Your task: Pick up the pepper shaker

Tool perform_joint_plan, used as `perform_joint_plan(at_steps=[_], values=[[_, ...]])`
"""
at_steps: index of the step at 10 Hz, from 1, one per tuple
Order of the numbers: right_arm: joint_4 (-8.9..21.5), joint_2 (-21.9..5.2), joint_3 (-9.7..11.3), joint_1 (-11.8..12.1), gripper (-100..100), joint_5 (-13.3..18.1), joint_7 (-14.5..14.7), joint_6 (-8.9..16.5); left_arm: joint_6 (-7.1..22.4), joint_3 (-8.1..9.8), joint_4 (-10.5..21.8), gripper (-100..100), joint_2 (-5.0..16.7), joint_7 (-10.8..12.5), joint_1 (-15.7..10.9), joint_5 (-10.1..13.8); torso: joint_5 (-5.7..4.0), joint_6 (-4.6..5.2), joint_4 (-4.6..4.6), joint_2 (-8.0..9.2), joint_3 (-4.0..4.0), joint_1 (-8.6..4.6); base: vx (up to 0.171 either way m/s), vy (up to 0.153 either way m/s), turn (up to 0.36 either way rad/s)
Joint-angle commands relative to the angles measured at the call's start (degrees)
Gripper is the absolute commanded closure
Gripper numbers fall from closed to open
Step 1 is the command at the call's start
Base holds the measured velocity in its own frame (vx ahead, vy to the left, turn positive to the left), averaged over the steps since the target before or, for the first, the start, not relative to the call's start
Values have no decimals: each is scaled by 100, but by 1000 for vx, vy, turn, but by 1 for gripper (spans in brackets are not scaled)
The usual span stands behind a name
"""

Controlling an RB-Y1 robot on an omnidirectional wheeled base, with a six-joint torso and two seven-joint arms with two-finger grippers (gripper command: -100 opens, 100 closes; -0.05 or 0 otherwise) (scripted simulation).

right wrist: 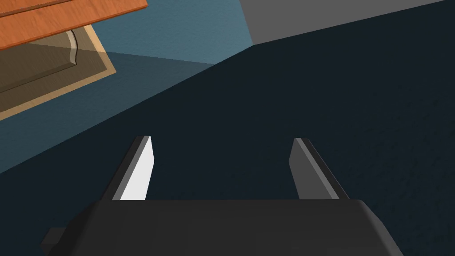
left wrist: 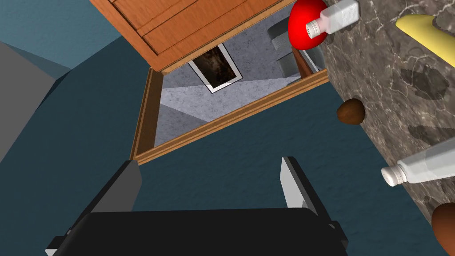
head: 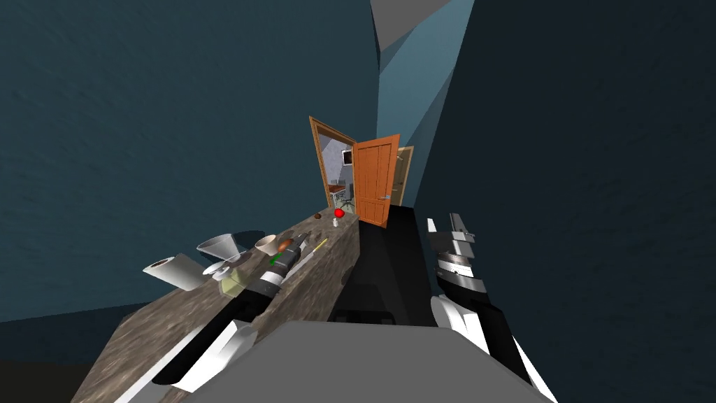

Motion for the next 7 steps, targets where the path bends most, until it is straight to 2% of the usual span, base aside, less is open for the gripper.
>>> perform_joint_plan(at_steps=[1,2,3,4,5,6,7], values=[[0,0,0,0,0,0,0,0,216,35,-17,-100,188,-35,41,47,0,0,0,0,0,0,-9,11,-85],[0,0,0,1,0,0,0,0,403,102,-18,-100,422,-68,159,131,0,-2,0,-2,-1,-1,-3,5,-140],[0,0,0,0,0,0,0,0,446,102,-18,-100,433,-68,159,131,-1,0,-1,-4,-2,-3,-1,7,-76],[0,0,0,1,0,0,0,0,661,172,-15,-100,678,-97,277,214,-1,-2,-1,-5,-3,-3,3,5,-125],[0,0,0,0,0,0,0,0,818,243,-8,-100,851,-123,395,296,-1,0,-1,-7,-4,-3,7,8,-206],[0,0,0,0,0,0,0,0,934,243,-8,-100,922,-123,395,296,-1,0,-2,-9,-5,-1,8,12,-93],[0,0,-1,1,0,0,0,0,1116,317,3,-100,1156,-145,512,376,0,-3,-2,-9,-5,-2,15,8,-143]])
